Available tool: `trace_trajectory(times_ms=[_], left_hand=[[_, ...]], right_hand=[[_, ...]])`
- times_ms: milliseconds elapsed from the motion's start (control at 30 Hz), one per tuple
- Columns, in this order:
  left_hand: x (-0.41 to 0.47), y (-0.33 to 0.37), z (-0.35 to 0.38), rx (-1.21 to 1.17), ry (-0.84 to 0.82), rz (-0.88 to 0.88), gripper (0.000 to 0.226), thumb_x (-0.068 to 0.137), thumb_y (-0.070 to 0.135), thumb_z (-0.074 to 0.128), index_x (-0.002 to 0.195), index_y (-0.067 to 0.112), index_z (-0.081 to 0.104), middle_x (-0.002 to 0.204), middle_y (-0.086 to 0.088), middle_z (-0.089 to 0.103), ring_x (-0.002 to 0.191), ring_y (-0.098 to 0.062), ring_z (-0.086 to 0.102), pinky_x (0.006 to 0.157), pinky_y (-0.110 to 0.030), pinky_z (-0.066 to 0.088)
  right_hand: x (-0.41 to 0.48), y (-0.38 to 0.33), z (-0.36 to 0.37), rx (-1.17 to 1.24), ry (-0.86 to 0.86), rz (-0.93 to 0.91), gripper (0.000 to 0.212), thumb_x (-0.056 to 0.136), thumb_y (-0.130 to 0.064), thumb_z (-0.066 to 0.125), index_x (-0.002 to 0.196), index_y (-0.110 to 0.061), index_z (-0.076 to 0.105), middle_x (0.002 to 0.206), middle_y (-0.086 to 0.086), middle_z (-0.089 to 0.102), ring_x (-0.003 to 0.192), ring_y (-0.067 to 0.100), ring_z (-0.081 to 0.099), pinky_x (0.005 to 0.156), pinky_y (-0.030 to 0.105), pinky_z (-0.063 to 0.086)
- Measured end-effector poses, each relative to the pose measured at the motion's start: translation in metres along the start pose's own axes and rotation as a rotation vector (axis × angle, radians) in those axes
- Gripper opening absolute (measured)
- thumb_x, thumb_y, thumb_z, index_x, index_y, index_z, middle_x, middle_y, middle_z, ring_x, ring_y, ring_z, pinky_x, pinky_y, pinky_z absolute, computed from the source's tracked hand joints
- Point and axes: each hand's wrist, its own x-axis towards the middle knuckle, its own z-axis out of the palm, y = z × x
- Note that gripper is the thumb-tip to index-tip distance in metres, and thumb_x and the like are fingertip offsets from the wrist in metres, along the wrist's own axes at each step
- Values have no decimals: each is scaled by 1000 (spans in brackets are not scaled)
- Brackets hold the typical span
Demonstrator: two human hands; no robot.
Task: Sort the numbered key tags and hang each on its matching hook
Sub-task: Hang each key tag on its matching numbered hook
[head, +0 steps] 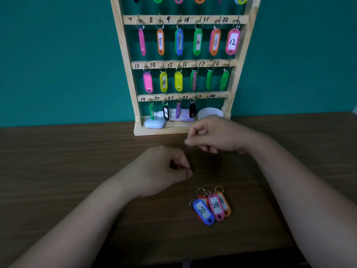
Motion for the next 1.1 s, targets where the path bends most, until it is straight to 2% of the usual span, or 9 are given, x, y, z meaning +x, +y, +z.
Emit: trace_trajectory(times_ms=[167,300,433,533,633,733,900,1000,1100], left_hand=[[-12,5,-1,59,-128,7,24,89,63,70,93,40,75,89,22,69,88,7,61,64,-14,38],[-19,14,-5,77,-234,25,28,88,64,72,94,37,76,89,18,70,85,4,63,63,-14,42],[-21,20,-1,93,-276,18,15,97,41,74,102,27,79,91,9,73,73,1,57,63,-9,40],[-20,23,1,116,-298,14,15,101,29,71,111,20,78,89,10,67,74,1,54,61,-5,38],[-17,24,-1,106,-324,15,17,102,26,70,114,18,78,88,13,64,71,3,53,61,-3,38],[-14,22,2,100,-325,17,16,101,23,70,114,17,78,84,15,62,67,5,53,61,-3,38],[-16,14,-1,79,-267,47,7,95,34,76,101,33,79,83,17,69,75,3,60,65,-8,41],[-14,7,-4,26,-220,73,3,92,36,78,94,37,77,89,18,72,85,1,64,68,-12,45],[-12,1,-5,-8,-131,82,6,91,31,77,93,37,76,91,21,73,85,1,65,70,-12,45]], right_hand=[[-10,-9,1,-112,-424,134,21,102,-36,71,107,-16,74,70,-6,65,55,9,54,46,20,40],[-16,-19,1,-189,-573,167,24,100,-33,73,114,-14,72,80,-1,67,57,8,55,48,19,41],[-21,-27,1,-207,-617,165,22,98,-30,76,112,-13,73,85,4,69,64,17,56,50,21,41],[-22,-30,3,-222,-644,174,25,97,-28,77,114,-12,72,92,7,70,70,21,56,52,21,42],[-21,-29,6,-223,-656,173,23,97,-25,77,114,-11,72,88,5,69,62,12,55,53,22,42],[-19,-28,8,-219,-645,167,21,97,-22,77,113,-11,73,84,4,68,61,11,56,53,22,43],[-19,-27,8,-202,-620,159,18,98,-20,75,113,-12,73,86,4,71,66,15,57,50,18,44],[-18,-23,6,-166,-558,145,11,97,-20,76,107,-15,74,73,-4,68,61,10,57,49,18,44],[-16,-18,3,-106,-455,125,10,99,-21,74,106,-14,75,70,-2,65,61,9,55,49,18,42]])
